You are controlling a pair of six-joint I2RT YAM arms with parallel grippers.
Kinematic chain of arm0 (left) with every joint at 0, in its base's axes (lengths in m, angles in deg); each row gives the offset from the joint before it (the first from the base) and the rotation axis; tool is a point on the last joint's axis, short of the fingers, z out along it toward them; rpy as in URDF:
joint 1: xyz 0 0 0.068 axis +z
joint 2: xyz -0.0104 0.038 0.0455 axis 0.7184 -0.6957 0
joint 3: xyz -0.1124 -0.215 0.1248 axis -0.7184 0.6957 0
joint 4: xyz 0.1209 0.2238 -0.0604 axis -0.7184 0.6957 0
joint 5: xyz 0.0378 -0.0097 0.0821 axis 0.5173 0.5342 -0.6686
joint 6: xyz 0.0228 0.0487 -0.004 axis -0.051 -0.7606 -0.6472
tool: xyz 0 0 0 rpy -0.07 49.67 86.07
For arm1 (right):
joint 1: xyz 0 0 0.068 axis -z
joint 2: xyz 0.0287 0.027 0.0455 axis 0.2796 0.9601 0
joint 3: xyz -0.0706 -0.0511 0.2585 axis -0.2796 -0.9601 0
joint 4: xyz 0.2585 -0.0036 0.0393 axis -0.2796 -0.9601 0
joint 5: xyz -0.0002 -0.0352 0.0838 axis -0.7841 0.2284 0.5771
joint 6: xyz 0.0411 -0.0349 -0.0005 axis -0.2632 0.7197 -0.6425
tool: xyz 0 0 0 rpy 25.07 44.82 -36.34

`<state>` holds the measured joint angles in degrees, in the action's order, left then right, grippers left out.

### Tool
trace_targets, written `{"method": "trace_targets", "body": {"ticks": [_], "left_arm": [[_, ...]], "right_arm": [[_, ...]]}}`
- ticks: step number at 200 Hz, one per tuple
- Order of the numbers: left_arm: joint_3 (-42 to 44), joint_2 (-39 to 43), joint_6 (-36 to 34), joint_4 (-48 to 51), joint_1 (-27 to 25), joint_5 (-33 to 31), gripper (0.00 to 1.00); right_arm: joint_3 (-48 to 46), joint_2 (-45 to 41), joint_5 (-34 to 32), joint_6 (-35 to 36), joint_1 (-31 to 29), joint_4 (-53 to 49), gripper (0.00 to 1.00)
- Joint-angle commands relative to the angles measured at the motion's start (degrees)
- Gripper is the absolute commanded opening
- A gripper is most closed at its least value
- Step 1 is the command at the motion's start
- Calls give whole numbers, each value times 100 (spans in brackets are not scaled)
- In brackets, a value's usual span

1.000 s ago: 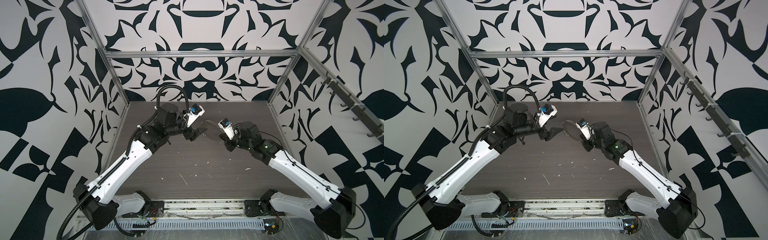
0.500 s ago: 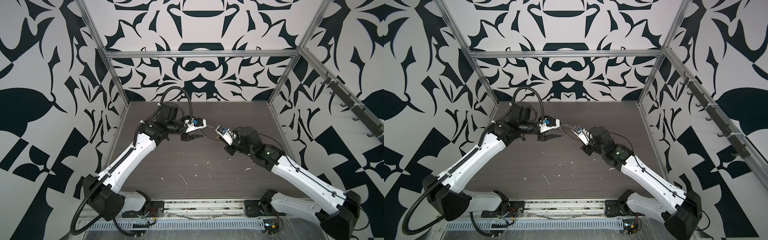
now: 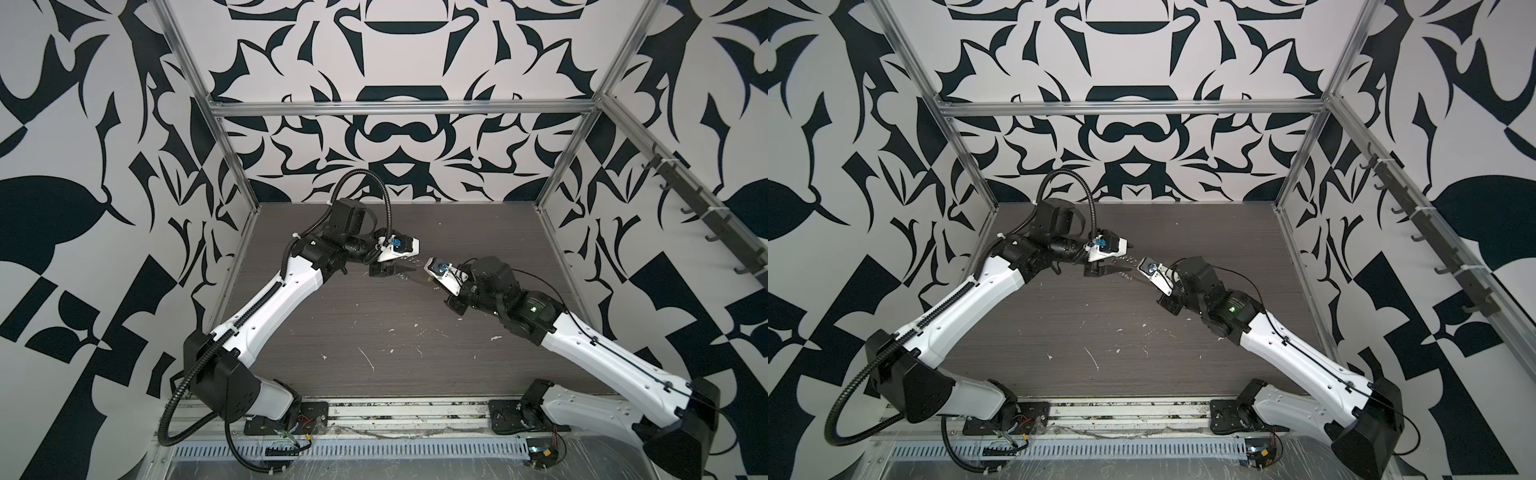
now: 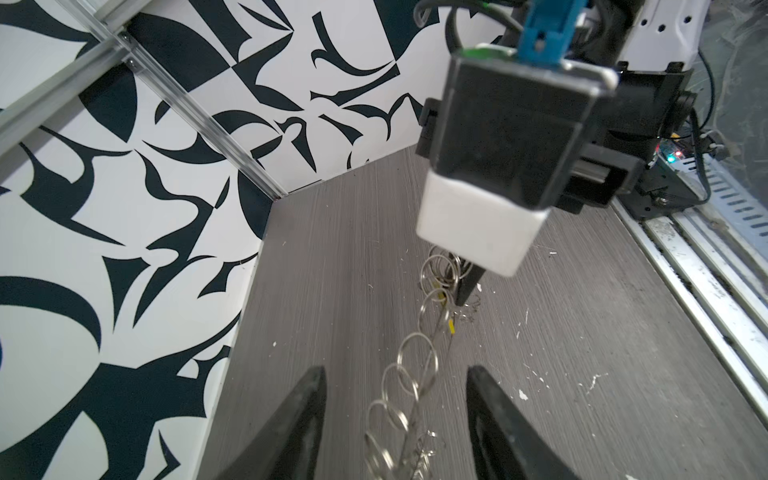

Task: Remove the keys from the keyring

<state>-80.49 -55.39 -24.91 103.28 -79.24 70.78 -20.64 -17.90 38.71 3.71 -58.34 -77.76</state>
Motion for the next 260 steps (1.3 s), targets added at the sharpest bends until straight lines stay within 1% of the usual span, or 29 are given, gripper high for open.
{"method": "trace_targets", "body": {"ticks": [1, 15, 44, 58, 67, 80, 89, 120, 135, 168, 179, 192, 218, 220, 229, 237, 245, 260], "left_arm": [[-206, -174, -444, 620, 27, 357, 44], [-220, -195, -544, 748, 27, 359, 40], [-399, -329, -739, 1004, 27, 363, 39], [-549, -435, -873, 1228, 27, 352, 37], [-609, -485, -941, 1296, 27, 332, 34], [-655, -547, -985, 1307, 27, 302, 28], [-680, -579, -982, 1308, 27, 272, 25], [-732, -633, -1083, 1368, 27, 243, 24], [-819, -699, -1243, 1562, 19, 193, 22], [-1042, -870, -1529, 2083, 10, 117, 15], [-1087, -904, -1560, 2143, 10, 116, 9], [-1136, -943, -1645, 2232, 10, 79, 0], [-1259, -1023, -1953, 2431, 12, -92, 0], [-1261, -1024, -1973, 2445, 10, -111, 0], [-1270, -1023, -2107, 2488, 10, -183, 0], [-1270, -1016, -2262, 2536, 10, -258, 0], [-1257, -993, -2389, 2555, 18, -346, 0], [-1214, -920, -2462, 2499, 61, -436, 0]], "right_arm": [[304, -167, 12, 143, -42, 308, 0], [328, -178, 12, 189, -48, 308, 0], [365, -204, 4, 274, -91, 300, 0], [373, -226, 4, 323, -121, 291, 0], [373, -237, -1, 351, -138, 299, 0], [388, -247, 17, 360, -169, 307, 0], [374, -272, 36, 346, -175, 349, 0], [391, -335, 56, 386, -203, 388, 0], [400, -344, 65, 439, -210, 370, 0], [427, -390, 72, 488, -228, 386, 0], [432, -395, 74, 503, -236, 387, 0], [427, -393, 87, 521, -245, 387, 0], [396, -430, 149, 556, -250, 413, 0], [395, -437, 150, 557, -246, 413, 2], [370, -471, 146, 555, -250, 391, 22], [362, -514, 173, 558, -253, 357, 34], [371, -582, 161, 565, -248, 292, 39], [348, -743, 113, 654, -246, 94, 41]]}}
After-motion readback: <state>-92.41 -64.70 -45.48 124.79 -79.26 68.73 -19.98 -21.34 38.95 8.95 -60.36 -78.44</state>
